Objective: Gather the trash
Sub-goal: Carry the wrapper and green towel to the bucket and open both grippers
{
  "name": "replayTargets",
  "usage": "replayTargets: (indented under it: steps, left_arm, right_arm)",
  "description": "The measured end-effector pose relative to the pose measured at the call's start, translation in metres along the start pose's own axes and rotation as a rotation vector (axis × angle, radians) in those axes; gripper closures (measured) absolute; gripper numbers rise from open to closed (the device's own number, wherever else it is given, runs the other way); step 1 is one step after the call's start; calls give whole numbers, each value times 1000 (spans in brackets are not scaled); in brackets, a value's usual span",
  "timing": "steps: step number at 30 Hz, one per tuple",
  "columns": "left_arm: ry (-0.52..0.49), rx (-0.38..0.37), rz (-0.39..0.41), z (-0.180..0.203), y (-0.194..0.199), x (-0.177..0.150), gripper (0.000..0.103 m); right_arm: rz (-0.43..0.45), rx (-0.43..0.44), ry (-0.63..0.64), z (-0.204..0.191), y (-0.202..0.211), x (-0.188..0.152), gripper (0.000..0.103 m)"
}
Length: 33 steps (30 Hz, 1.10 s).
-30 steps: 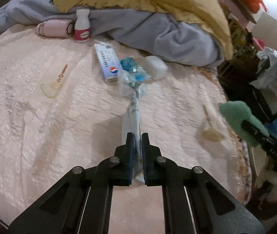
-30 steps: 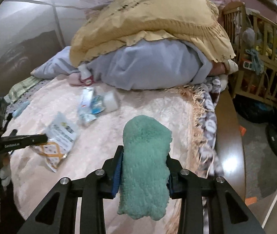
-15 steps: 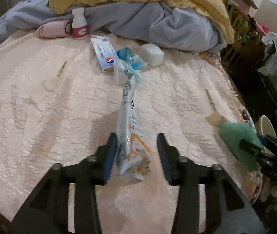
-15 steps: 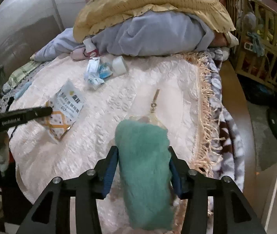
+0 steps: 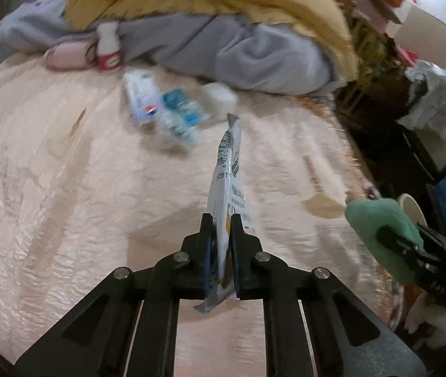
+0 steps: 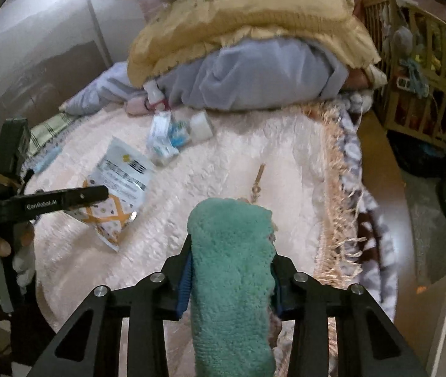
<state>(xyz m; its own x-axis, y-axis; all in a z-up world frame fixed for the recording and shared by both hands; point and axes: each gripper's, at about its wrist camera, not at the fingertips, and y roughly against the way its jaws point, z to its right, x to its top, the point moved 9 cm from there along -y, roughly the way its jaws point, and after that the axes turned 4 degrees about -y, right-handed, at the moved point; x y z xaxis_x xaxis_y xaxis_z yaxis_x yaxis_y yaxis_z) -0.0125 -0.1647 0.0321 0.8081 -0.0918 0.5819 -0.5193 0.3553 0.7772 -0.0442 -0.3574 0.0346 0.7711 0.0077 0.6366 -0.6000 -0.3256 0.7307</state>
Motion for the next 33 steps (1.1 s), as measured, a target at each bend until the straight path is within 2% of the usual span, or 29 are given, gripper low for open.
replayTargets:
  steps: [5, 15, 26, 33]
  left_arm:
    - [-46, -52, 29, 42, 11, 7, 96]
    - [-163, -155, 48, 139, 13, 16, 96]
    - [-281, -252, 17, 249, -9, 9, 96]
    - [-314, -321, -22, 307, -30, 1, 96]
  right_arm:
    - [55, -2, -26, 10, 32, 7, 65]
    - [130, -88, -57, 55, 92, 3, 65]
    - [181, -207, -170, 136, 145, -17, 65]
    - [189, -288, -244, 187, 166, -33, 65]
